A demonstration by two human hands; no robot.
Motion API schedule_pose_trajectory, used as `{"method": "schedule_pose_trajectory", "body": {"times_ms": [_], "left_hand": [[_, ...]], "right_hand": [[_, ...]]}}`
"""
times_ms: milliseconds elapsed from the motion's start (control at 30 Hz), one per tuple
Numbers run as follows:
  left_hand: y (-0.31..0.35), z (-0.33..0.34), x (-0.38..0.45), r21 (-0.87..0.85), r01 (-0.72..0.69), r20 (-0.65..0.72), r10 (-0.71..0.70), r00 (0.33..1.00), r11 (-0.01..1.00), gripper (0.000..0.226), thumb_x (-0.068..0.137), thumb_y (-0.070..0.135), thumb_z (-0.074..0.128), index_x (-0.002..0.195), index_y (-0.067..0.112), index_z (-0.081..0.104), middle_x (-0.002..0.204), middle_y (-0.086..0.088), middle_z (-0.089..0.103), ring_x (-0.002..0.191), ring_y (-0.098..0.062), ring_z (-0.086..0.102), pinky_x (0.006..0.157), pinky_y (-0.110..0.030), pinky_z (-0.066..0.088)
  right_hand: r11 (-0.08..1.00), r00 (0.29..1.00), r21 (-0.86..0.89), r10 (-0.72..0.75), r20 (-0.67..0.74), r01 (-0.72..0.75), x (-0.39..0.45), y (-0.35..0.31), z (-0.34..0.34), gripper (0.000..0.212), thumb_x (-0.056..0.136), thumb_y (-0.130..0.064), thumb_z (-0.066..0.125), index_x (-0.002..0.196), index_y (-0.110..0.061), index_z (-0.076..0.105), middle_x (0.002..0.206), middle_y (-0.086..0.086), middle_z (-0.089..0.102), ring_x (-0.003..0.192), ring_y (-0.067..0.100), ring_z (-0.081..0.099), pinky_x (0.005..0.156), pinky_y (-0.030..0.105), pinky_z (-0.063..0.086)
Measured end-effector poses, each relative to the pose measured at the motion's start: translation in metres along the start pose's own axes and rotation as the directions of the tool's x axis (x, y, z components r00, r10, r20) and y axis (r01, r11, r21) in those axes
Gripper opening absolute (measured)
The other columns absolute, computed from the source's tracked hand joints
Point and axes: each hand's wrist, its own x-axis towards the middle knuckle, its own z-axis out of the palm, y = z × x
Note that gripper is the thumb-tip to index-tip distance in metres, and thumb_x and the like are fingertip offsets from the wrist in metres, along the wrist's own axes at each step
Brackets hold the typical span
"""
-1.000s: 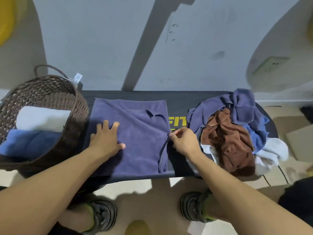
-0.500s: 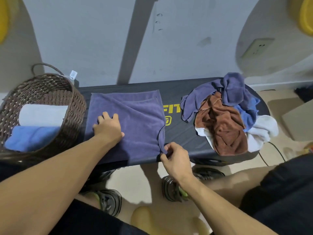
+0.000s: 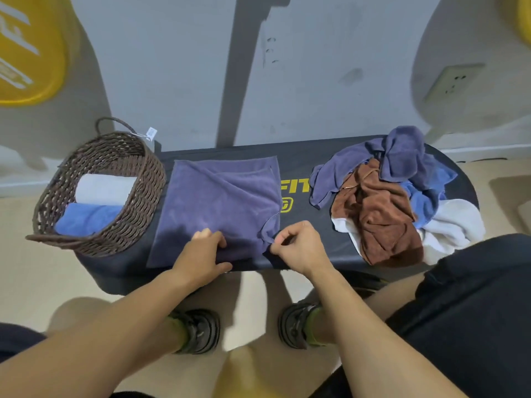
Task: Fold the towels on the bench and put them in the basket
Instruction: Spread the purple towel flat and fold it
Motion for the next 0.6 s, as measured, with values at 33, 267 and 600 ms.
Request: {"method": "schedule_pose_trajectory", "body": {"times_ms": [33,267,600], "left_hand": [[0.000,0.003,-0.003,0.007,0.003,-0.026,-0.003,1.000,1.000,0.043,0.069,0.037,0.083,0.102,0.021,0.061,0.100,0.001,0.053,0.095,-0.022,0.053,0.085,-0.036,0.049],[-0.015,0.014,-0.003,-0.169,0.052,-0.143,-0.076,0.987,0.984,0.025,0.073,0.017,0.083,0.096,0.020,0.072,0.095,0.003,0.057,0.096,-0.021,0.051,0.087,-0.038,0.047],[-0.031,-0.002,-0.008,-0.113,0.158,0.068,-0.151,0.986,0.981,0.021,0.078,0.022,0.075,0.069,0.035,0.061,0.082,0.013,0.064,0.083,-0.015,0.060,0.074,-0.035,0.050]], "right_hand": [[0.998,0.998,0.055,-0.021,-0.058,0.024,-0.001,-0.003,0.002,0.010,0.069,-0.011,0.077,0.063,-0.017,0.072,0.087,0.002,0.064,0.062,0.006,0.055,0.066,0.015,0.044],[0.922,0.996,0.379,-0.066,-0.055,0.082,-0.001,-0.005,0.002,0.029,0.068,0.007,0.073,0.056,-0.015,0.059,0.070,0.004,0.058,0.059,0.014,0.043,0.059,0.022,0.039],[0.978,0.962,-0.157,0.167,0.215,-0.135,-0.003,0.008,-0.014,0.018,0.079,-0.009,0.067,0.065,-0.020,0.065,0.052,-0.012,0.058,0.043,0.000,0.046,0.048,0.015,0.037]]}}
